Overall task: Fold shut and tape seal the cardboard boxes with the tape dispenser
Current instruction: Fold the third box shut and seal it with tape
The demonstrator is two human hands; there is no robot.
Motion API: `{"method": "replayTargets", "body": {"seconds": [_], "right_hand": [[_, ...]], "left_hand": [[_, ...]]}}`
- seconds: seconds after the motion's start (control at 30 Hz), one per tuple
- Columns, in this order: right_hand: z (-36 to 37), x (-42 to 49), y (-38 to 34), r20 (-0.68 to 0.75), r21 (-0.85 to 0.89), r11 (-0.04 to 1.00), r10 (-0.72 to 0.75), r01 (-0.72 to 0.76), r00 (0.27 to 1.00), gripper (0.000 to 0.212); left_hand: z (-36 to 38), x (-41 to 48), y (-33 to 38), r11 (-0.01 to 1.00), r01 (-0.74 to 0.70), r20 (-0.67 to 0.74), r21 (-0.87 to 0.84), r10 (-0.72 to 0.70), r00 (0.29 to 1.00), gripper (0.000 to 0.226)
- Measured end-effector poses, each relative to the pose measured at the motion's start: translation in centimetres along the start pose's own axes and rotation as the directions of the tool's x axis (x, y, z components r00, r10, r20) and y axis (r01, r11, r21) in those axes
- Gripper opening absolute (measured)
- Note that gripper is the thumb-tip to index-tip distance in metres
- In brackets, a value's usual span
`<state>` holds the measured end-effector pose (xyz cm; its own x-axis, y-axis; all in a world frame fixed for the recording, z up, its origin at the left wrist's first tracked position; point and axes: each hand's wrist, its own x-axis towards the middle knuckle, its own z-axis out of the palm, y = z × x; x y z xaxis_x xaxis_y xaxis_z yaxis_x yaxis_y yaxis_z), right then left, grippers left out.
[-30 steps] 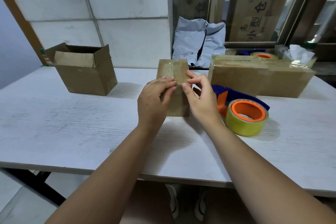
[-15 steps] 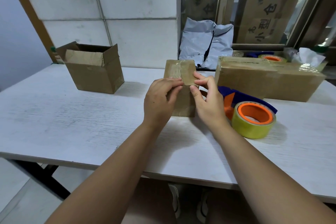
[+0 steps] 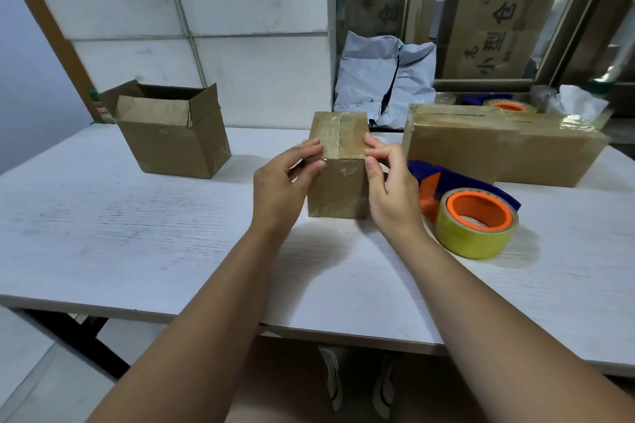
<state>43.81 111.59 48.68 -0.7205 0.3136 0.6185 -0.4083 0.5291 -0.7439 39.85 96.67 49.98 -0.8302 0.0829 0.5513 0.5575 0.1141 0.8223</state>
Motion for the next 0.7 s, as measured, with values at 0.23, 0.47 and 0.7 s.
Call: {"method": "replayTargets", "body": {"seconds": [0.23, 0.47, 0.7], "right_hand": [[0.29, -0.10, 0.11, -0.005, -0.060, 0.998, -0.022, 0.022, 1.000, 0.031], [0.02, -0.08, 0.03, 0.017, 0.035, 0.999, 0.004, -0.005, 1.000, 0.019], [-0.53, 0.08, 0.13, 0.060, 0.091, 0.995, 0.027, -0.032, 0.998, 0.009]], "left_hand": [[0.36, -0.15, -0.54, 0.989, -0.093, -0.036, 0.116, 0.098, 0.995, 0.028], [0.41, -0.28, -0.85, 0.947, -0.217, 0.004, 0.239, 0.222, 0.975, 0.034], [-0.39, 0.07, 0.05, 0.997, -0.060, 0.017, 0.053, 0.059, 0.998, 0.024]]}}
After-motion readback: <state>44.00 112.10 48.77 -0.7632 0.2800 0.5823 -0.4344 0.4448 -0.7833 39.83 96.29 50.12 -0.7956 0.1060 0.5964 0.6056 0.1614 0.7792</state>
